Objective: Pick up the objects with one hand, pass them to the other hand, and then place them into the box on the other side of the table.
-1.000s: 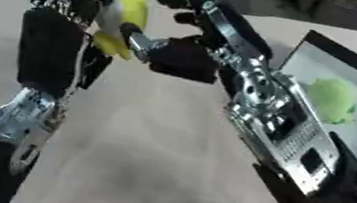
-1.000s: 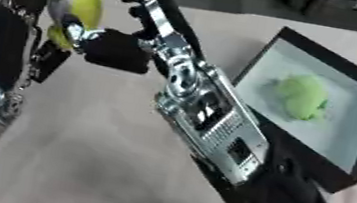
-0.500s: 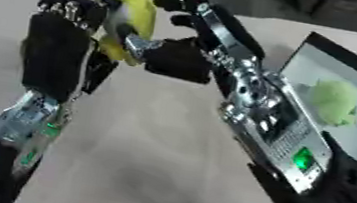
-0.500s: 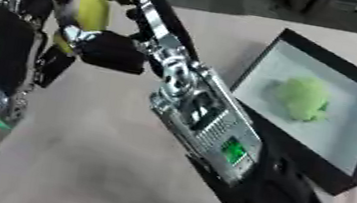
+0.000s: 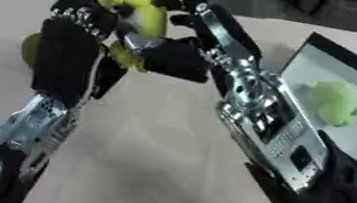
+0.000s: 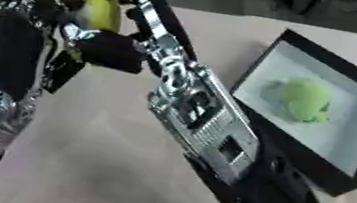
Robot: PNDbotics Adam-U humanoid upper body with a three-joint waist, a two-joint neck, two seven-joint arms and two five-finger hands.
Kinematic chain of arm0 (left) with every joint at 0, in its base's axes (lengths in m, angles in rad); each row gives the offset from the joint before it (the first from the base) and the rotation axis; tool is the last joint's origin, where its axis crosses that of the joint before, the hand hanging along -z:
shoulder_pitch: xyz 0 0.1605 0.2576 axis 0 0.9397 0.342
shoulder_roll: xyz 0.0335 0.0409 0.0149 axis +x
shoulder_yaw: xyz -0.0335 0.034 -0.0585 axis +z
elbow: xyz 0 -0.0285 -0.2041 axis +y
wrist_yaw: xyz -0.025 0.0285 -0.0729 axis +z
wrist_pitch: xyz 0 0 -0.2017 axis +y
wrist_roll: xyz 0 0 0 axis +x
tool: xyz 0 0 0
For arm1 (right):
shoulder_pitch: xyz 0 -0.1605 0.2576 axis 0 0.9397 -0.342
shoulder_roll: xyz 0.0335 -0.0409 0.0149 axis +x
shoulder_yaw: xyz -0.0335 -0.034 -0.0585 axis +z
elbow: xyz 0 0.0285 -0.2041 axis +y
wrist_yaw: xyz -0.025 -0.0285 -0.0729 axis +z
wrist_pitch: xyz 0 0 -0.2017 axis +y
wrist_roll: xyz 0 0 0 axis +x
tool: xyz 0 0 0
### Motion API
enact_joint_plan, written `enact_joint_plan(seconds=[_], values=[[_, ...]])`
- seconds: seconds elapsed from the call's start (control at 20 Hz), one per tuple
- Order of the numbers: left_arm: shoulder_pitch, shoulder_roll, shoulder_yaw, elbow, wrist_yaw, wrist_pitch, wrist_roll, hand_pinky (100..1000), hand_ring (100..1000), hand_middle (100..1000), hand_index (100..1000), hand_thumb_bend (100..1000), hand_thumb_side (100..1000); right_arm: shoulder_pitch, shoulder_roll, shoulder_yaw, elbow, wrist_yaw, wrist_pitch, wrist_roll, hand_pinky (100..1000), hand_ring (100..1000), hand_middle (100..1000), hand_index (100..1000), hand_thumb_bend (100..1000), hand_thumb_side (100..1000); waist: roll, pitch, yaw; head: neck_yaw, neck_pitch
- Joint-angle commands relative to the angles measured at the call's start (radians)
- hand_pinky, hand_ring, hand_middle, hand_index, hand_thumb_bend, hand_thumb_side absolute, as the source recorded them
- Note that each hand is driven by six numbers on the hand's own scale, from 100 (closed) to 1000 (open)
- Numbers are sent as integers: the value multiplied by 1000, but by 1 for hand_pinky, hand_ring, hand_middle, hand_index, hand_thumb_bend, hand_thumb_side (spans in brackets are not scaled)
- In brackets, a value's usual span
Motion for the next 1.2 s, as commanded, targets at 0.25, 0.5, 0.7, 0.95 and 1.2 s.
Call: enact_joint_plan(seconds=[0.25,0.5,0.7,0.95,1.2], values=[[-12,-2,-4,-41,5,26,15,512,424,100,420,100,100,-17,4,-3,-11,27,54,-85,795,929,881,848,428,253,-13,-10,2,0,-12],[-12,-2,-9,-59,8,23,21,509,424,100,419,100,100,-15,5,-5,-13,37,84,-107,794,928,880,853,437,249,-14,-10,2,-1,-12],[-11,-2,-10,-62,11,26,21,501,419,100,415,100,100,-14,4,-5,-18,44,89,-121,795,928,881,859,443,243,-14,-10,1,-1,-13],[-11,-4,-9,-61,17,36,26,494,413,100,412,100,100,-13,1,-9,-22,66,98,-147,795,925,881,867,455,229,-14,-9,-1,-1,-12],[-10,-5,-9,-55,22,49,27,492,411,100,411,100,100,-11,-1,-15,-31,89,109,-178,793,923,879,868,460,219,-14,-9,-5,1,-13]])
